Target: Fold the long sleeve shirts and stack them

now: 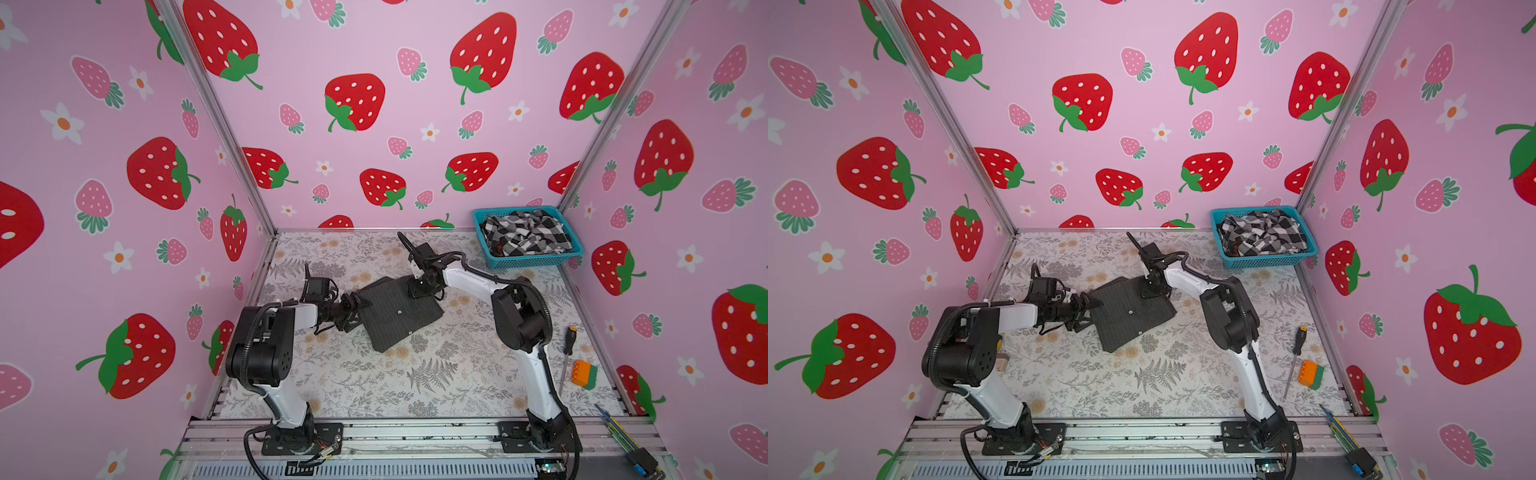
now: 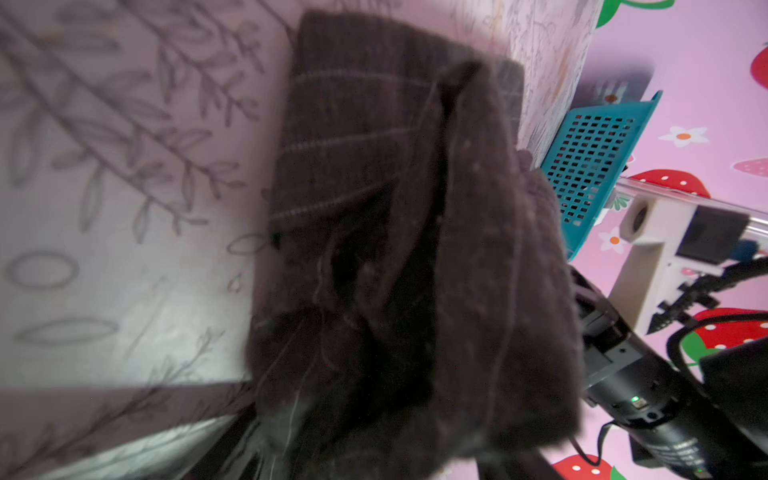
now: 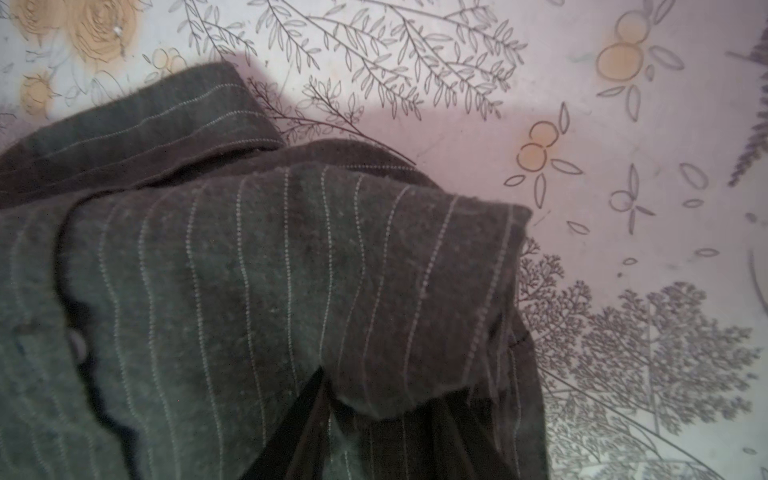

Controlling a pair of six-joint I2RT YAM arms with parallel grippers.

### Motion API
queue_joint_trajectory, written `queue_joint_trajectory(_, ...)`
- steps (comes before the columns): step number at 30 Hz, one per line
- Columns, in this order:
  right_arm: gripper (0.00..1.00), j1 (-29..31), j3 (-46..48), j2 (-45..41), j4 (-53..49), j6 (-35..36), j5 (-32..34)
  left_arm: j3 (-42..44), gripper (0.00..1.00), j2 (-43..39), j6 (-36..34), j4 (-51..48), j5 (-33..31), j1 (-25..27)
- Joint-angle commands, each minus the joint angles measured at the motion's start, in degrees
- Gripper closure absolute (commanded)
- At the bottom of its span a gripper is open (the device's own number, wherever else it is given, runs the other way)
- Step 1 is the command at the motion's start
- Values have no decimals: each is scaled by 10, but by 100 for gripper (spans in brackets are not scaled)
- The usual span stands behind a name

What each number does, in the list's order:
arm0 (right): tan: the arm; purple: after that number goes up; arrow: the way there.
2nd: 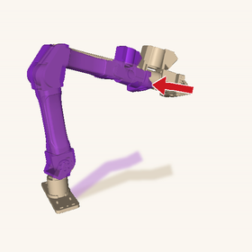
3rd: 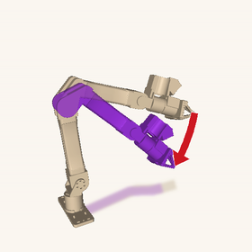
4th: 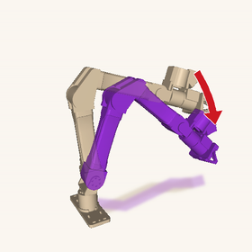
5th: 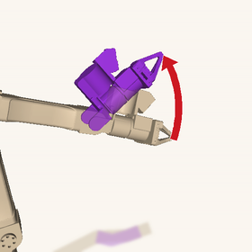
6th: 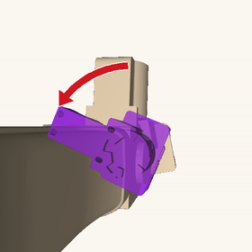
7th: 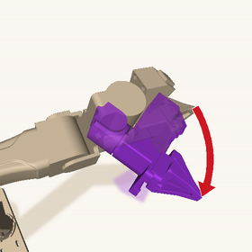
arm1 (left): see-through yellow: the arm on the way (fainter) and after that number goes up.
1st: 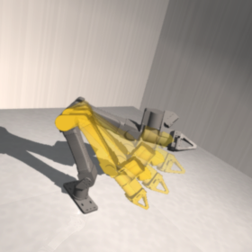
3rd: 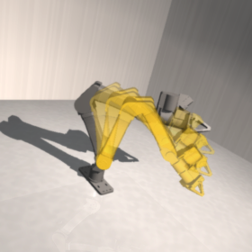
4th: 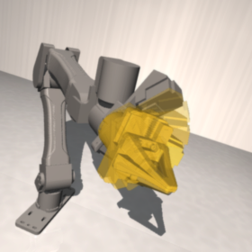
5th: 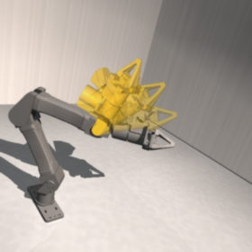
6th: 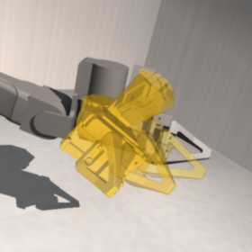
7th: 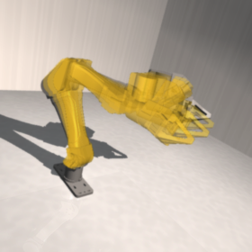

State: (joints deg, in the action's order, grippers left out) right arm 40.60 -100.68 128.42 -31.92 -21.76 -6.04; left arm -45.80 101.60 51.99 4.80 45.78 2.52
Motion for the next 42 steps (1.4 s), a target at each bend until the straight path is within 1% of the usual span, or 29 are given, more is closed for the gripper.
queue_joint_trajectory(1, 58, 2, 24, 3, -11, -12, -10, -8, 28, 53, 3, -13, -58, -1)
queue_joint_trajectory(3, 58, 2, 32, 1, -6, -15, -16, -14, 30, 70, 9, -3, -56, -1)
queue_joint_trajectory(6, 58, 2, 36, 0, -3, -17, -18, -24, 35, 99, 19, 11, -52, -2)
queue_joint_trajectory(8, 58, 2, 37, -1, -2, -19, -19, -29, 41, 118, 29, 25, -44, -2)
queue_joint_trajectory(11, 58, 2, 37, -4, -2, -21, -18, -33, 56, 132, 39, 43, -34, -7)
queue_joint_trajectory(14, 58, 2, 38, -7, -3, -21, -18, -31, 60, 124, 35, 45, -30, -13)
queue_joint_trajectory(17, 58, 2, 34, -10, -2, -23, -19, -46, 71, 125, 18, 23, -28, -15)
queue_joint_trajectory(19, 59, 1, 27, -20, -8, -26, -13, -54, 83, 127, 12, 13, -24, -15)
queue_joint_trajectory(20, 59, 0, 25, -30, -8, -28, -7, -57, 88, 125, 10, 4, -25, -15)
queue_joint_trajectory(21, 59, -1, 22, -42, -7, -32, -1, -63, 96, 122, 5, -9, -26, -15)
queue_joint_trajectory(22, 59, 0, 19, -57, -8, -35, 7, -68, 100, 117, -1, -26, -29, -14)
queue_joint_trajectory(26, 53, 0, 7, -112, -19, -42, 33, -89, 100, 85, -47, -117, -54, -14)
queue_joint_trajectory(29, 51, 1, 19, -151, -20, -47, 39, -107, 100, 64, -81, -184, -60, -14)
queue_joint_trajectory(34, 51, 3, 74, -221, -19, -56, 41, -138, 100, 2, -126, -290, -80, -16)
queue_joint_trajectory(38, 50, 2, 137, -265, -11, -64, 48, -165, 100, -62, -138, -357, -93, -28)
queue_joint_trajectory(39, 50, 3, 156, -272, 1, -70, 43, -174, 100, -80, -138, -369, -93, -33)
queue_joint_trajectory(42, 52, 15, 227, -276, 58, -104, -18, -208, 100, -116, -140, -399, -97, -40)
